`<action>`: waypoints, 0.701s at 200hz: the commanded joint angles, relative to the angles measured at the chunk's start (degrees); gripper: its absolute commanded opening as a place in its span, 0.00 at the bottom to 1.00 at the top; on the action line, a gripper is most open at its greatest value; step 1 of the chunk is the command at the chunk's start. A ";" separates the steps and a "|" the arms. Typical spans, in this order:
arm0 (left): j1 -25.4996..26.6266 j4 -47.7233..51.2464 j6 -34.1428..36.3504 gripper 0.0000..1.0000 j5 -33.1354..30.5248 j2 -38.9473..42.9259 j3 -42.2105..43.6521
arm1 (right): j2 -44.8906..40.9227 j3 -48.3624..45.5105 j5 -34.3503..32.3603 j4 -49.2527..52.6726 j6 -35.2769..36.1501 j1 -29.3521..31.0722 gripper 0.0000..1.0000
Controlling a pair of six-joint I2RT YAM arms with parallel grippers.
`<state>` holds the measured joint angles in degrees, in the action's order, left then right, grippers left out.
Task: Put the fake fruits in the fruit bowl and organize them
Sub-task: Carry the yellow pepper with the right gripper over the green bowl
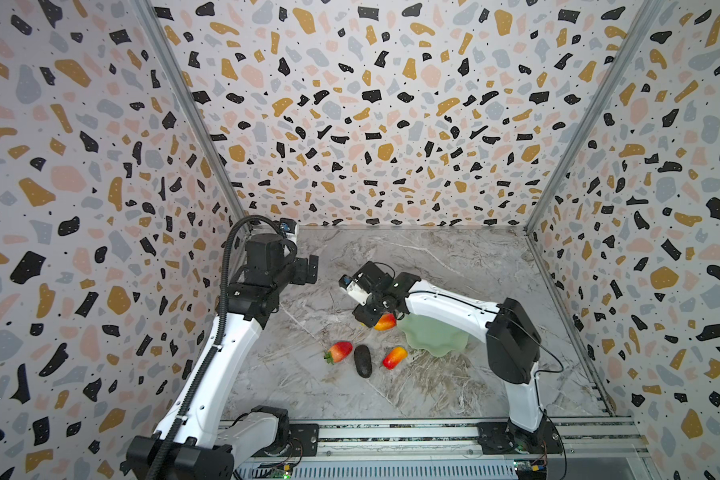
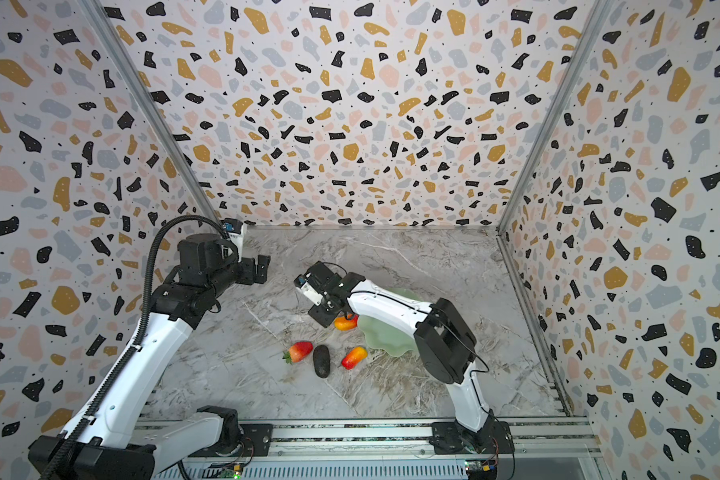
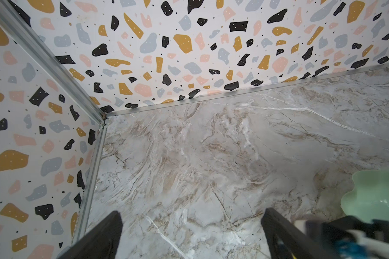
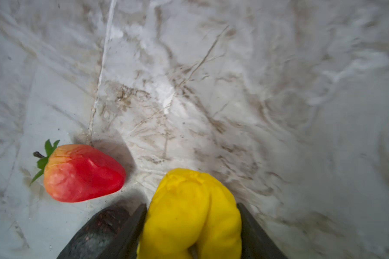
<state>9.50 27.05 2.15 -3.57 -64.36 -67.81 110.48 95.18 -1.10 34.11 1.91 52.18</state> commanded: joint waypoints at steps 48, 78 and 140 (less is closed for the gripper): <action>0.17 -2.51 0.59 1.00 -0.03 -0.33 1.63 | -14.99 -12.97 -10.82 1.22 -6.79 -11.22 0.21; 0.17 -2.66 0.68 1.00 0.14 -0.25 1.91 | -17.88 -21.80 -12.08 -1.64 -9.42 -12.11 0.19; 0.17 -2.78 0.90 1.00 0.14 0.11 2.34 | -23.79 -37.09 -13.62 -9.27 -13.65 -12.19 0.18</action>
<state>9.50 26.28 2.37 -3.55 -64.75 -66.00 90.56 59.92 -13.19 29.12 -9.23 40.01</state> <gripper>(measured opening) 0.995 0.583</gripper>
